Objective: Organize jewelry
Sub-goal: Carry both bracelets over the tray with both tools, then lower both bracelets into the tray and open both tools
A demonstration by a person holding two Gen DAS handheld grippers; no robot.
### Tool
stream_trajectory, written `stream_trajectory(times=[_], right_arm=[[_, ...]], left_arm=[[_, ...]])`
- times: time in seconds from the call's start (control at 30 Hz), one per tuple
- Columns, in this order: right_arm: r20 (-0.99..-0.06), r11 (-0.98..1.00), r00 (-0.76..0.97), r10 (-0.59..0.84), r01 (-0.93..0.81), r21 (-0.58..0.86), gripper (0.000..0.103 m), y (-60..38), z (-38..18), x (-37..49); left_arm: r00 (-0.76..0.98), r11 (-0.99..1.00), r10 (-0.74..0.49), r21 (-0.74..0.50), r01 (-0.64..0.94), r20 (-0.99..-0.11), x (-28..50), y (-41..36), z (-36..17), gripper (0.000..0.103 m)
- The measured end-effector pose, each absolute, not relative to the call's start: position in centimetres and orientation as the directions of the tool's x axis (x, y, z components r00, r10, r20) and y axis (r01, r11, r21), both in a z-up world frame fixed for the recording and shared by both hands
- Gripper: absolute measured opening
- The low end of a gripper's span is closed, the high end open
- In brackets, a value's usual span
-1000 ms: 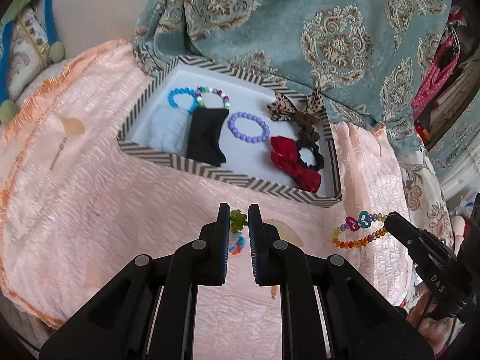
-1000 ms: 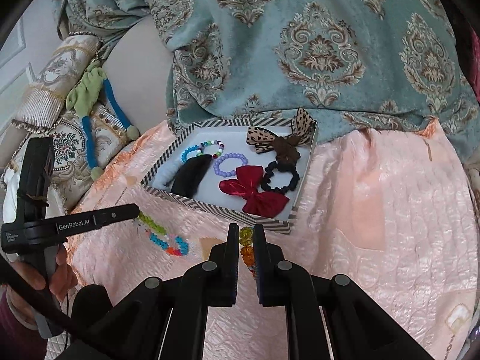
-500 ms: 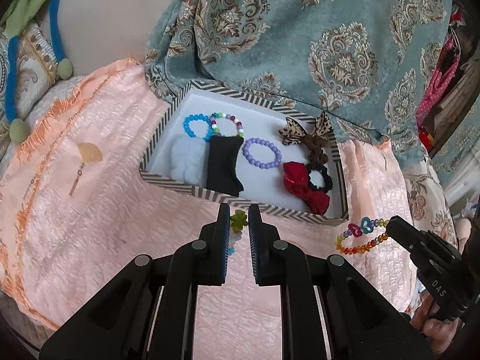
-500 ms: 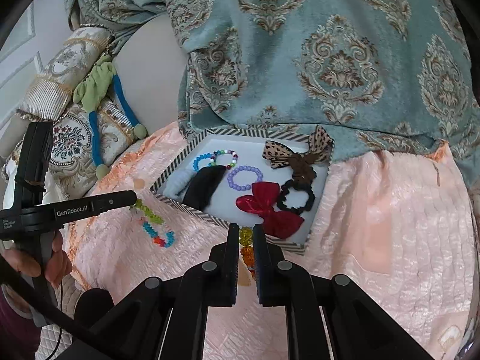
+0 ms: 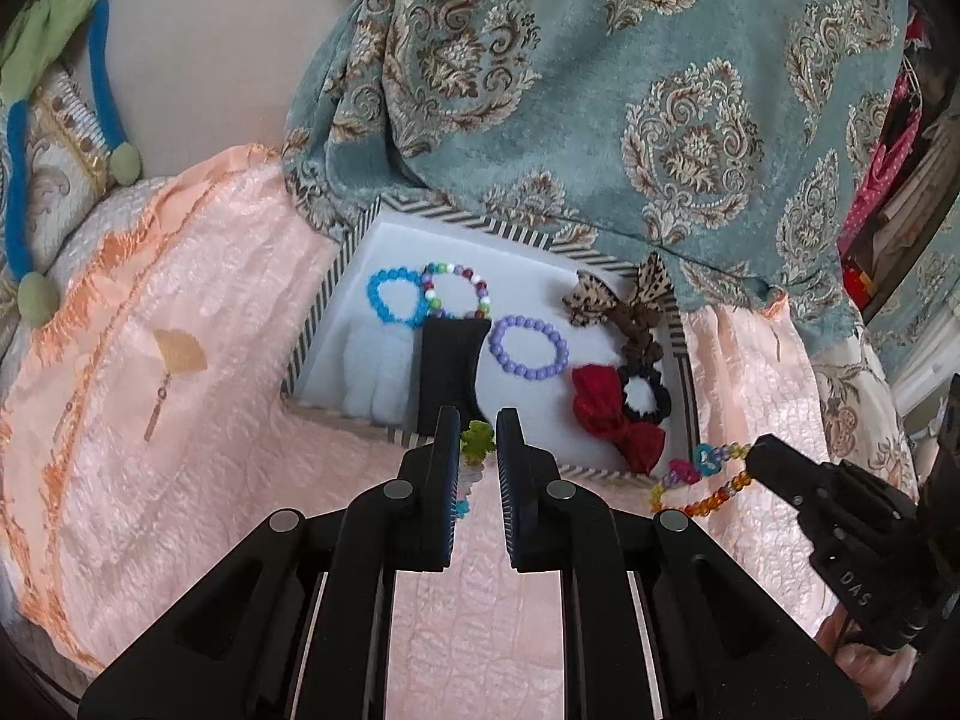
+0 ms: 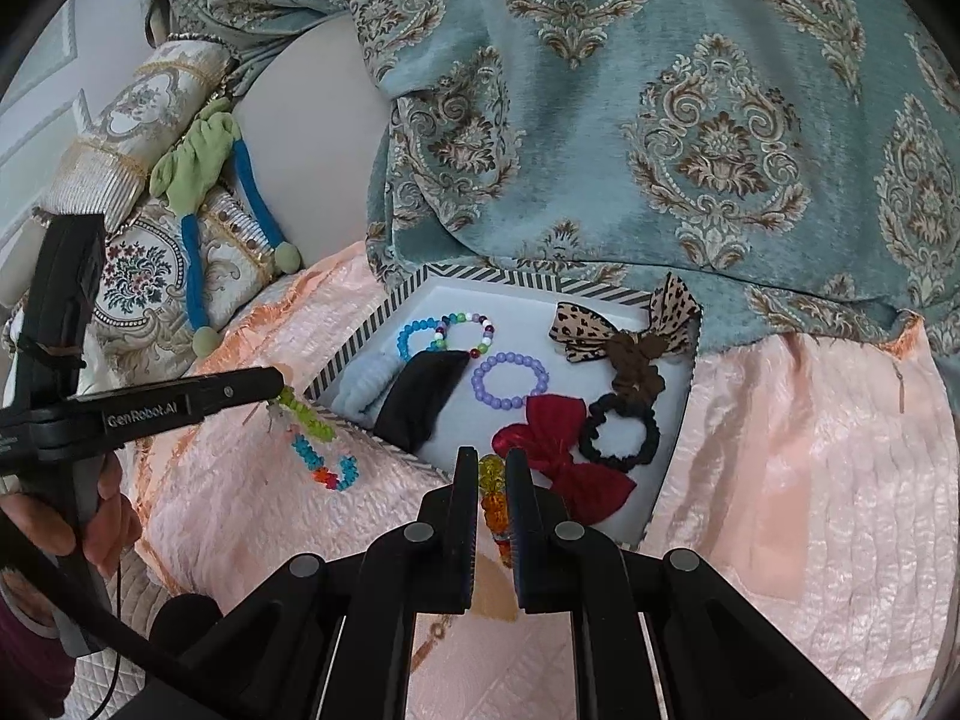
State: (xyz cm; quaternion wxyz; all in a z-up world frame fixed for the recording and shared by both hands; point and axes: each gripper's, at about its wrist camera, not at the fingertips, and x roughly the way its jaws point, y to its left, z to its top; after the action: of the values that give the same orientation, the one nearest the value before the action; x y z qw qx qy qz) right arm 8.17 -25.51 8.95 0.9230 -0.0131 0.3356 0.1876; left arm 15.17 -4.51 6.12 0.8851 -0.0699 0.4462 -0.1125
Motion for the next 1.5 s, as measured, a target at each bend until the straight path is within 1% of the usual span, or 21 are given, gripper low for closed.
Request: stream_trajectory(times=[0.17, 0.4, 0.6, 0.83, 0.97, 1.03, 1.13, 1.33, 1.5], right_arm=[[-0.625, 0.932, 0.707, 0.330, -0.347, 0.100, 0.008, -25.7, 9.3, 9.9], [-0.631, 0.940, 0.709, 0.315, -0.325, 0.104, 0.008, -26.2, 9.4, 13.3], [-0.639, 0.944, 0.703, 0.312, -0.304, 0.126, 0.008, -26.2, 9.3, 17.1], [-0.643, 0.939, 0.691, 0.332, -0.305, 0.156, 0.008, -25.4, 8.8, 21.0], [-0.647, 0.933, 0.675, 0.354, -0.299, 0.199, 0.008, -25.4, 7.3, 23.4], [-0.666, 0.947, 0.675, 0.318, -0.266, 0.182, 0.008, -25.8, 5.9, 24.5], [-0.704, 0.955, 0.646, 0.294, -0.224, 0.193, 0.008, -26.9, 3.6, 25.5], [-0.752, 0.967, 0.611, 0.247, -0.208, 0.149, 0.008, -26.7, 0.5, 26.8], [-0.763, 0.970, 0.603, 0.231, -0.207, 0.130, 0.008, -25.6, -0.2, 28.7]], left_arm=[[0.583, 0.964, -0.265, -0.217, 0.152, -0.768, 16.7, -5.8, 6.9, 0.011], [0.559, 0.951, -0.309, -0.253, 0.177, -0.770, 19.5, -8.8, 6.3, 0.011], [0.520, 0.939, -0.342, -0.296, 0.173, -0.782, 22.0, -11.0, 3.6, 0.011], [0.468, 0.953, -0.300, -0.288, 0.100, -0.831, 24.0, -9.8, -1.1, 0.011], [0.453, 0.957, -0.283, -0.278, 0.079, -0.846, 24.1, -8.7, -2.6, 0.011], [0.452, 0.959, -0.279, -0.272, 0.081, -0.848, 24.0, -8.5, -2.9, 0.011], [0.444, 0.957, -0.286, -0.277, 0.087, -0.849, 24.0, -8.3, -3.4, 0.011], [0.431, 0.952, -0.303, -0.289, 0.099, -0.850, 24.0, -8.6, -4.0, 0.011], [0.426, 0.950, -0.312, -0.294, 0.107, -0.849, 23.9, -8.9, -4.2, 0.011]])
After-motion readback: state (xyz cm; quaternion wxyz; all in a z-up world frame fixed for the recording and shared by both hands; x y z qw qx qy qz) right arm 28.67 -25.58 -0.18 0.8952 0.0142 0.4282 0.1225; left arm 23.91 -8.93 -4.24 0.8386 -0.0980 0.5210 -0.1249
